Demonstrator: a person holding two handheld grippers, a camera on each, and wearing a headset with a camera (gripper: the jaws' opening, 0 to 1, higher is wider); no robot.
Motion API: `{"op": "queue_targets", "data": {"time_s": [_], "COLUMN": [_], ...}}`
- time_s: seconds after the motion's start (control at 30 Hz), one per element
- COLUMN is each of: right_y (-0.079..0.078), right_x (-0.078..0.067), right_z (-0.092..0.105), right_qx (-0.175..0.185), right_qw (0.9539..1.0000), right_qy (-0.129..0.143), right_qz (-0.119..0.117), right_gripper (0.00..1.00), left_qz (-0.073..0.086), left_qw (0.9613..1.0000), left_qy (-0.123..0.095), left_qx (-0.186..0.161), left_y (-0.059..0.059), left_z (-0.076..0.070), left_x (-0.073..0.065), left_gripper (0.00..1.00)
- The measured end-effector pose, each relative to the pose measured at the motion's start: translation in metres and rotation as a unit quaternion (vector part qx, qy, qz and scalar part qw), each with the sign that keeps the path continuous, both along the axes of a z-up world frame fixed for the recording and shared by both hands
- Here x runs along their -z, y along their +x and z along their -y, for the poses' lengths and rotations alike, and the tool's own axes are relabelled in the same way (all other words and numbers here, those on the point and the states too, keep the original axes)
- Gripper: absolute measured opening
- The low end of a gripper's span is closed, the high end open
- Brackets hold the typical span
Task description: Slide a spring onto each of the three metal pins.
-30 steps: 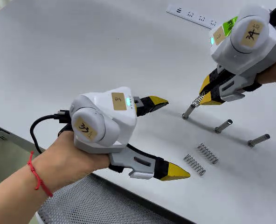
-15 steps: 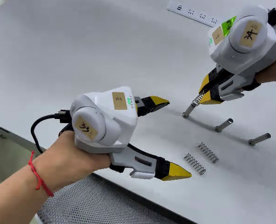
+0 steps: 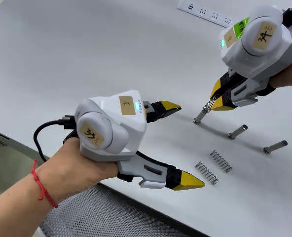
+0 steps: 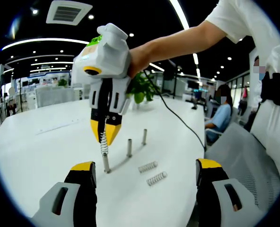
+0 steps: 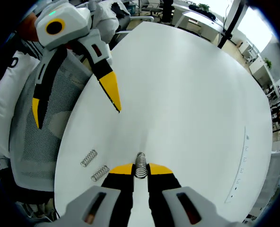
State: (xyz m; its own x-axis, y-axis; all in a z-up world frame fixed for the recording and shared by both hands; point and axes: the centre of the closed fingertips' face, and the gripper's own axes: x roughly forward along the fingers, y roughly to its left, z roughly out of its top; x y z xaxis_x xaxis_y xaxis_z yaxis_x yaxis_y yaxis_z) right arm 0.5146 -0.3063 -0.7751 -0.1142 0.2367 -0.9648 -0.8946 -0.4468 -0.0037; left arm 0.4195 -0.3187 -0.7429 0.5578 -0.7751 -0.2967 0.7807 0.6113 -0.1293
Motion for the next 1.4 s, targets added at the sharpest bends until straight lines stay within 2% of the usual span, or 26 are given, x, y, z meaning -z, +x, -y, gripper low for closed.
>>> {"op": "queue_targets", "data": {"time_s": [0.33, 0.7, 1.4], "right_y": [-0.0028, 0.0014, -0.0007], "right_x": [0.0003, 0.0031, 0.0095], "right_z": [-0.0005, 0.0034, -0.0009], "right_qx": [-0.006, -0.007, -0.009], "right_qw": [1.0, 0.9999, 0.9999], "right_qy": [-0.003, -0.009, -0.01], "right_qz": [-0.001, 0.001, -0.004], "right_gripper": [0.12, 0.12, 0.12], "left_qz": [0.0, 0.0, -0.001], "left_qw": [1.0, 0.9999, 0.9999], "left_qy": [-0.004, -0.013, -0.016], "left_qx": [0.0, -0.002, -0.002], "left_y": [-0.0001, 0.0003, 0.0017], "left_z": [0.0016, 0.005, 0.0041], "left_x": [-0.0022, -0.005, -0.0028], "left_gripper": [0.88, 0.87, 0.87]}}
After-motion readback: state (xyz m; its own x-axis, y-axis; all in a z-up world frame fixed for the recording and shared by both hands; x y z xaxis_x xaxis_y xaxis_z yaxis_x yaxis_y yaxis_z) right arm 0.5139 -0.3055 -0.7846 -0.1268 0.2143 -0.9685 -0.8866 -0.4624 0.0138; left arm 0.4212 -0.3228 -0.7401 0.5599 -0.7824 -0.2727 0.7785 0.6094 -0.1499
